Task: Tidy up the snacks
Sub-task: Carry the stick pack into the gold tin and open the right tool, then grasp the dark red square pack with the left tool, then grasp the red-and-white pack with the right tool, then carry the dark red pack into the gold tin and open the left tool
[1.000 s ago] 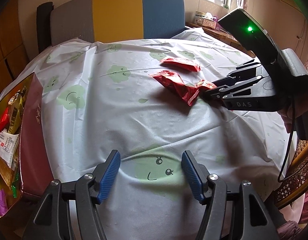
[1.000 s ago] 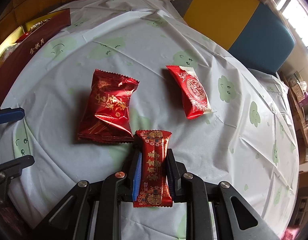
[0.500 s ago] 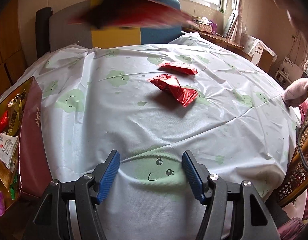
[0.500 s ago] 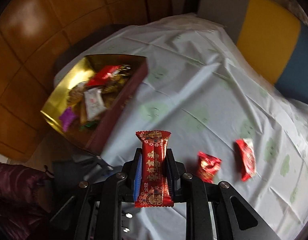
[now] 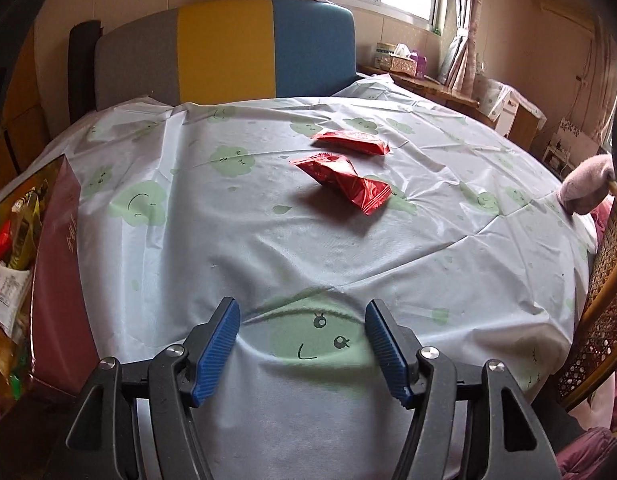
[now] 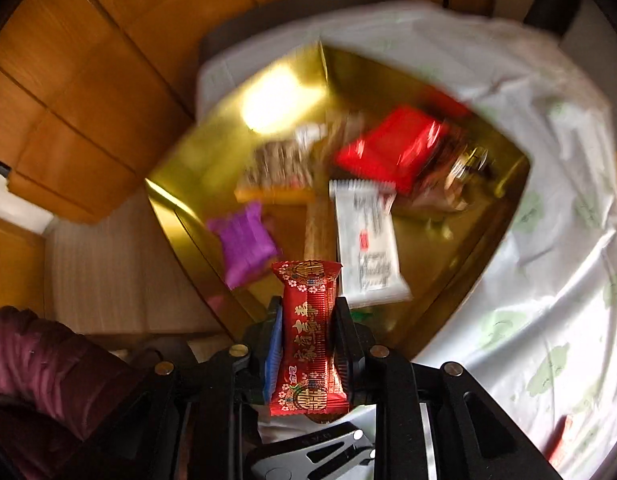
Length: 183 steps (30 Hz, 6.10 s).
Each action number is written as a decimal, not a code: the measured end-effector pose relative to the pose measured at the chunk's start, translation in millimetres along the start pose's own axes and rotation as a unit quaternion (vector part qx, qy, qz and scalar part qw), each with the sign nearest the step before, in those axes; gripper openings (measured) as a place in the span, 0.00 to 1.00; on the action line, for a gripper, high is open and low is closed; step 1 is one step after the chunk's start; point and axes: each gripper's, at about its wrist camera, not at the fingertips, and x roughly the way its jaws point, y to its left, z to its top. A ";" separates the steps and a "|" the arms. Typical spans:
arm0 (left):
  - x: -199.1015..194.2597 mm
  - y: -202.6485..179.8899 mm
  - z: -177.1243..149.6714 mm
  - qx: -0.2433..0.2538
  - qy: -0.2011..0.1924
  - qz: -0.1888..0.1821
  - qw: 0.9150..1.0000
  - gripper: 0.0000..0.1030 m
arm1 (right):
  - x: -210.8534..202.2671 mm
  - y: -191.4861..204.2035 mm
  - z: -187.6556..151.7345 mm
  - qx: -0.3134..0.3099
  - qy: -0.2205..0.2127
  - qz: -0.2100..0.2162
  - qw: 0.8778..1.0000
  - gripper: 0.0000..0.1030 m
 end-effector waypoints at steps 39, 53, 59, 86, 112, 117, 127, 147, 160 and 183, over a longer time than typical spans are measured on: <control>2.3 -12.3 20.9 0.026 0.063 0.037 0.997 0.51 | -78.9 -226.7 -307.0 0.429 -0.145 -0.131 0.882 0.49; 37.1 -13.0 108.6 -0.068 0.098 -0.022 0.993 0.49 | -90.7 -237.4 -322.8 0.460 -0.190 -0.135 0.857 0.56; 81.8 -16.4 120.7 -0.092 0.132 -0.010 0.987 0.50 | -100.2 -232.4 -322.5 0.450 -0.211 -0.136 0.857 0.59; 49.3 -21.5 63.7 0.000 0.058 0.040 0.998 0.37 | -84.1 -233.4 -320.7 0.442 -0.169 -0.162 0.866 0.59; 42.6 -11.3 51.6 -0.039 0.022 0.009 0.999 0.37 | -41.0 -281.0 -223.6 0.339 -0.091 -0.184 0.918 0.56; 41.6 -11.6 50.3 -0.037 0.020 0.011 0.999 0.37 | -49.3 -256.3 -230.1 0.323 -0.105 -0.184 0.922 0.34; 41.7 -16.7 51.6 -0.023 0.020 0.022 0.999 0.37 | -35.0 -202.8 -261.8 0.325 -0.119 -0.150 0.926 0.35; -58.3 78.3 75.0 -0.157 0.007 0.050 0.986 0.37 | -27.8 -188.6 -259.1 0.273 -0.124 -0.189 0.935 0.37; -90.9 242.4 18.2 -0.369 0.042 0.150 0.916 0.37 | -22.7 -183.5 -250.9 0.259 -0.120 -0.205 0.936 0.36; -75.9 255.2 -4.7 -0.347 0.079 0.231 0.905 0.43 | -24.8 -182.7 -253.9 0.258 -0.121 -0.209 0.935 0.37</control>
